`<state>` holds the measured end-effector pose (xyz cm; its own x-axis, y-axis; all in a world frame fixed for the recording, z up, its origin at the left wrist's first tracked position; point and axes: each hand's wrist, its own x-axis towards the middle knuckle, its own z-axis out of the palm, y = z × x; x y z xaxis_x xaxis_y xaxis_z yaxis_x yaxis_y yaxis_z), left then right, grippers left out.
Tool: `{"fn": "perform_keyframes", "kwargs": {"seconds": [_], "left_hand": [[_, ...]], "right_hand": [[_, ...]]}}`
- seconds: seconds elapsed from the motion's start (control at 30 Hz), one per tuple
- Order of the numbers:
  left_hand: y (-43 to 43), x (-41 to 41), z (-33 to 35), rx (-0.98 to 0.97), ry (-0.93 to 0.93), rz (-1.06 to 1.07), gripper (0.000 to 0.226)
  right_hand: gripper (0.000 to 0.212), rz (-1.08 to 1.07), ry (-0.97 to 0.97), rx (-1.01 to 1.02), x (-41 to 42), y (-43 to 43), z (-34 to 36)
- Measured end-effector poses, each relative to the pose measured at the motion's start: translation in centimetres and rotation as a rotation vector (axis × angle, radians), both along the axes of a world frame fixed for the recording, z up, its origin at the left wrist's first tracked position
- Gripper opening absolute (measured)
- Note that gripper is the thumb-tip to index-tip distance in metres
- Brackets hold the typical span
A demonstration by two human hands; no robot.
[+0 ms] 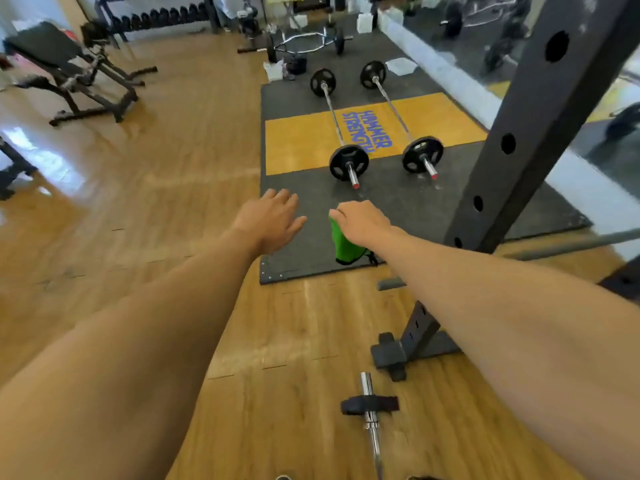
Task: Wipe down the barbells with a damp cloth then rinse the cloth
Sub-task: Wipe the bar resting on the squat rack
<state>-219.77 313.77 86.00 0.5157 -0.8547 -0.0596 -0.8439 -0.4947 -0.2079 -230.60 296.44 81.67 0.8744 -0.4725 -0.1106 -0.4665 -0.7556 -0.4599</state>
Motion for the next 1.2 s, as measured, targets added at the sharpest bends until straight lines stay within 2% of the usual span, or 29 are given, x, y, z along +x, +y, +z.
{"fn": "perform_keyframes", "kwargs": {"seconds": [0.13, 0.4, 0.6, 0.93, 1.2], "left_hand": [[-1.0, 1.6, -0.9, 0.083, -0.009, -0.231, 0.06], [-5.3, 4.1, -1.1, 0.045, 0.022, -0.432, 0.058], [-11.0, 6.7, -3.2, 0.06, 0.025, -0.584, 0.061], [-29.3, 14.7, -3.5, 0.056, 0.0, -0.764, 0.066], [-44.0, 15.9, -1.9, 0.064, 0.011, -0.956, 0.063]], "right_hand": [[0.043, -0.198, 0.007, -0.03, -0.5, 1.6, -0.2], [0.041, -0.429, 0.045, -0.034, 0.5, 1.1, 0.8], [0.041, -0.584, 0.067, -0.054, 1.8, -1.8, -1.8], [0.042, -0.824, 0.009, -0.159, 9.9, -16.4, -2.6], [0.043, -1.078, 0.054, -0.041, 8.7, -28.0, -2.0]]}}
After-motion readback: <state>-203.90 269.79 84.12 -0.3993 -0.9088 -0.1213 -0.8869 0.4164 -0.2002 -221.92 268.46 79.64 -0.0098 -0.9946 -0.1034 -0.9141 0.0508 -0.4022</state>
